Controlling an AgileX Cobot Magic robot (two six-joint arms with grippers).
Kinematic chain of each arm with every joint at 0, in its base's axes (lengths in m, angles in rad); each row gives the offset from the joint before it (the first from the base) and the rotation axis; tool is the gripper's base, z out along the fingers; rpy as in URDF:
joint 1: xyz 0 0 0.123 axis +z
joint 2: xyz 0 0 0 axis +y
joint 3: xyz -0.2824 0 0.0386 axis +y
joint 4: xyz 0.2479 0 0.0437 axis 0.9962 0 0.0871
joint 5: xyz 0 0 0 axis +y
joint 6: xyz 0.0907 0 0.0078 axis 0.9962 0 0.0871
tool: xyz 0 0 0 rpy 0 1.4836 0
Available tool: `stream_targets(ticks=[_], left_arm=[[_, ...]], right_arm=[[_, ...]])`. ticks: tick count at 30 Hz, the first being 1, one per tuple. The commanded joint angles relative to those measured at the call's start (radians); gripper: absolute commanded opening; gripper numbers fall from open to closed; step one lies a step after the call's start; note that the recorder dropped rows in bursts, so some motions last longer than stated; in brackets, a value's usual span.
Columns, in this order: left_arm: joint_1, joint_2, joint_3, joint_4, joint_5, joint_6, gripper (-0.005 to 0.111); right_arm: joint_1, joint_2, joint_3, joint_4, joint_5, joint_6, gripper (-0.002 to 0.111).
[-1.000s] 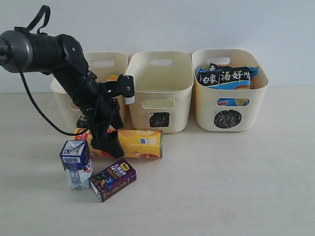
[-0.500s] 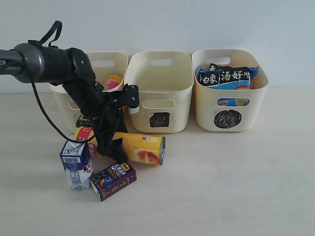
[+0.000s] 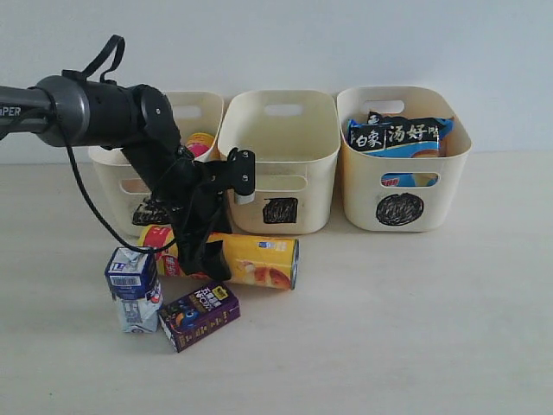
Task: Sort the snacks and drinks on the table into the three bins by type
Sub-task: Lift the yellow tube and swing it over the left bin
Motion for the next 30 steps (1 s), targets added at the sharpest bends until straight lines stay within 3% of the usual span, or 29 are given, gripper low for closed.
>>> stream_targets(ticks=[1,13,18,24,30], left_arm=[[-0.007,-0.022,0.004,0.020,-0.015,-0.009,0.004],[-0.007,-0.178,0.004,-0.052,0.048,-0.069,0.004],[0.004,-0.283,0.004,-0.067,0.020,-0.292,0.004],[0.042,-0.386,0.004,-0.085,-0.133,-0.516,0.004],[0.128,-0.390,0.004,-0.085,-0.376,-0.705,0.004]], right_arm=[[-0.003,-0.004,0.004,-0.010,-0.006,0.000,0.000],[-0.003,-0.004,0.004,-0.010,-0.006,0.000,0.000],[-0.003,-0.004,0.004,-0.010,-0.006,0.000,0.000],[-0.003,-0.004,0.004,-0.010,-0.006,0.000,0.000],[-0.003,-0.004,0.004,-0.010,-0.006,0.000,0.000]])
